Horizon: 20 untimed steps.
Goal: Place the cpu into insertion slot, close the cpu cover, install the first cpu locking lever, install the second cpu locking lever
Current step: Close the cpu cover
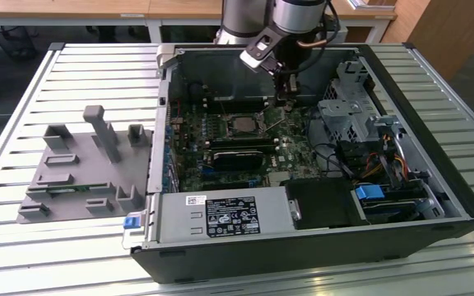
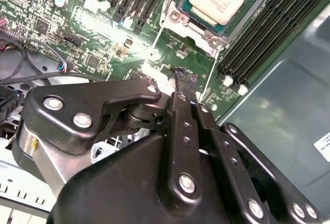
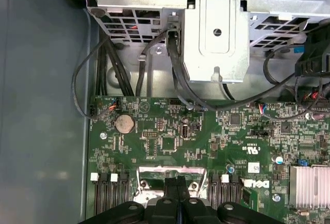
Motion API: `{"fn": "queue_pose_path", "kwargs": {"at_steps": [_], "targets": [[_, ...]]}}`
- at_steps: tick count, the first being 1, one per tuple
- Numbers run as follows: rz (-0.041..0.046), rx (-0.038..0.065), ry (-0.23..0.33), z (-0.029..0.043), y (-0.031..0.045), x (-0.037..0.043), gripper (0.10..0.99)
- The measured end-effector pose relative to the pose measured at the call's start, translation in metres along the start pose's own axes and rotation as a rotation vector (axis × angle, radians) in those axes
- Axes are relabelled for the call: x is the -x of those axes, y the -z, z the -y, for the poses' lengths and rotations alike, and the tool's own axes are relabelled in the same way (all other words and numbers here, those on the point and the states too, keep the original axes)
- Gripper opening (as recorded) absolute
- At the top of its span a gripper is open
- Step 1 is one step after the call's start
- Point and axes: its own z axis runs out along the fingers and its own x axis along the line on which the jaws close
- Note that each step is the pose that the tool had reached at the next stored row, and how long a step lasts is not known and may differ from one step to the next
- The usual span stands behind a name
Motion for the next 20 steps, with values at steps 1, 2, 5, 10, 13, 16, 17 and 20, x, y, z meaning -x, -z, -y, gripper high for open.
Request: {"fn": "queue_pose_path", "kwargs": {"at_steps": [1,2,5,10,13,16,17,20], "targets": [[-0.0001,0.000,0.001,-0.0007,-0.0004,0.0000,0.106],[0.0000,0.000,0.002,-0.0013,-0.0007,-0.0001,0.106],[-0.0003,0.000,0.012,-0.0027,-0.0019,-0.0001,0.106],[-0.0005,0.000,0.021,-0.0047,-0.0032,-0.0006,0.106],[-0.0007,0.000,0.021,-0.0058,-0.0038,-0.0012,0.106],[-0.0005,0.000,0.021,-0.0068,-0.0042,-0.0020,0.106],[-0.0004,0.000,0.021,-0.0073,-0.0044,-0.0023,0.106],[-0.0005,0.000,0.021,-0.0089,-0.0050,-0.0036,0.106]]}}
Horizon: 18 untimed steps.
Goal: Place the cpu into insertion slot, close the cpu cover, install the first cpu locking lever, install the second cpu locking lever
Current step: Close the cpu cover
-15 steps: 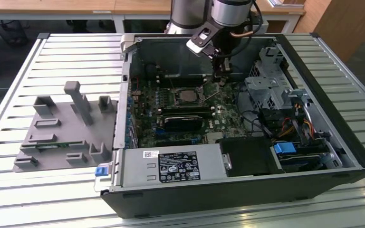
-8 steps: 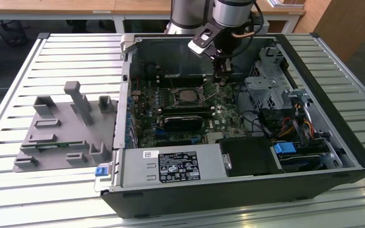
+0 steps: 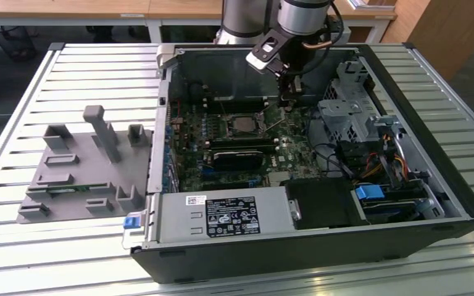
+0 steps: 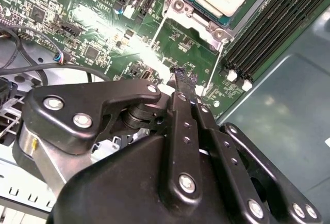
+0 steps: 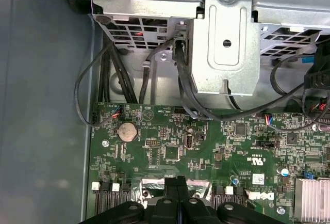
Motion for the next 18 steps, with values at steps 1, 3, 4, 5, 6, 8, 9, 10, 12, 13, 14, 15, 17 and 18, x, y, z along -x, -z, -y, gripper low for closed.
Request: {"fn": "queue_pose_path", "kwargs": {"at_steps": [1,3,4,5,6,8,9,10,12,13,14,15,17,18], "targets": [[0.0001,0.000,0.000,-0.0006,-0.0002,-0.0004,0.106],[0.0001,0.000,0.000,-0.0021,-0.0005,-0.0012,0.106],[-0.0001,0.000,0.000,-0.0028,-0.0007,-0.0014,0.106],[-0.0001,0.000,-0.001,-0.0035,-0.0009,-0.0017,0.106],[-0.0001,0.000,-0.001,-0.0042,-0.0011,-0.0019,0.106],[0.0002,-0.001,-0.001,-0.0057,-0.0015,-0.0021,0.106],[0.0003,-0.001,-0.002,-0.0066,-0.0018,-0.0023,0.106],[0.0003,-0.001,-0.002,-0.0075,-0.0019,-0.0025,0.106],[0.0001,-0.001,-0.002,-0.0094,-0.0023,-0.0028,0.106],[0.0001,-0.001,-0.002,-0.0103,-0.0025,-0.0030,0.106],[0.0002,-0.001,-0.002,-0.0114,-0.0026,-0.0032,0.106],[0.0000,-0.002,-0.002,-0.0127,-0.0028,-0.0033,0.106],[0.0001,-0.002,-0.002,-0.0150,-0.0032,-0.0035,0.106],[0.0000,-0.003,-0.003,-0.0159,-0.0035,-0.0036,0.106]]}}
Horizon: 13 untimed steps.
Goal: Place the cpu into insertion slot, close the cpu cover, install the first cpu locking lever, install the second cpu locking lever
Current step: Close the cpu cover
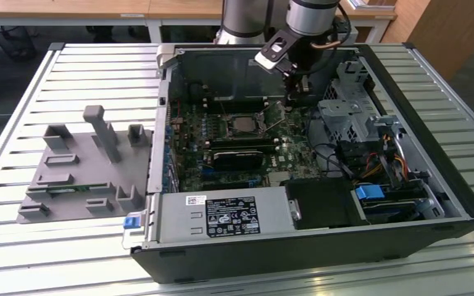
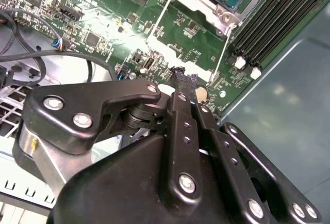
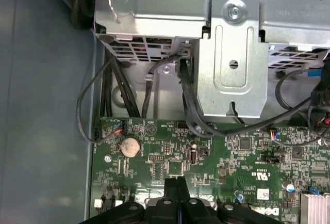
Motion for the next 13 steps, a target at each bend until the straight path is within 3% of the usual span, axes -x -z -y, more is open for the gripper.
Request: {"fn": "queue_pose_path", "kwargs": {"at_steps": [13], "targets": [[0.0001,-0.003,0.000,-0.0097,-0.0050,-0.0006,0.106]]}}
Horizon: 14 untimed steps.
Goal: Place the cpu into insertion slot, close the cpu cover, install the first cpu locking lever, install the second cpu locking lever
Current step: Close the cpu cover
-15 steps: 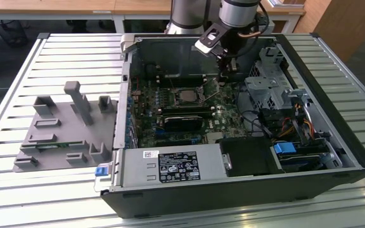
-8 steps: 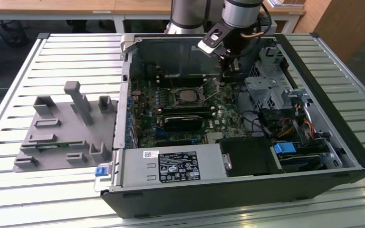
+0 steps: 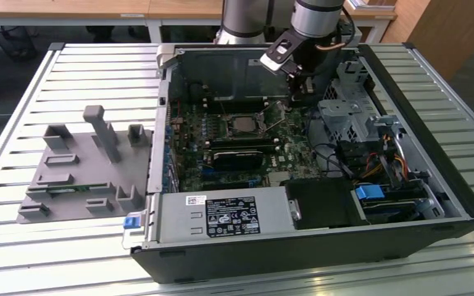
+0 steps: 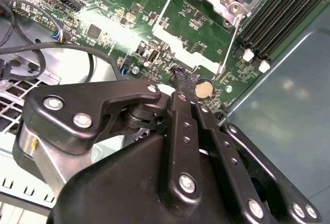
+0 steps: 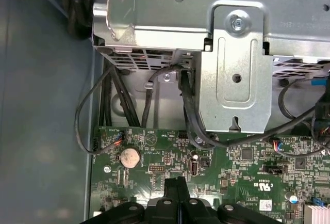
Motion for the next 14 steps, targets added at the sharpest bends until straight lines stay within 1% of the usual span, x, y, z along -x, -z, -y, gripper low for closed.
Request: {"fn": "queue_pose_path", "kwargs": {"at_steps": [6,8,14], "targets": [[-0.0002,-0.001,0.000,0.0000,-0.0068,-0.0002,0.106],[0.0000,-0.001,0.000,0.0007,-0.0075,-0.0002,0.106],[0.0000,-0.001,0.000,0.0082,-0.0075,-0.0003,0.106]]}}
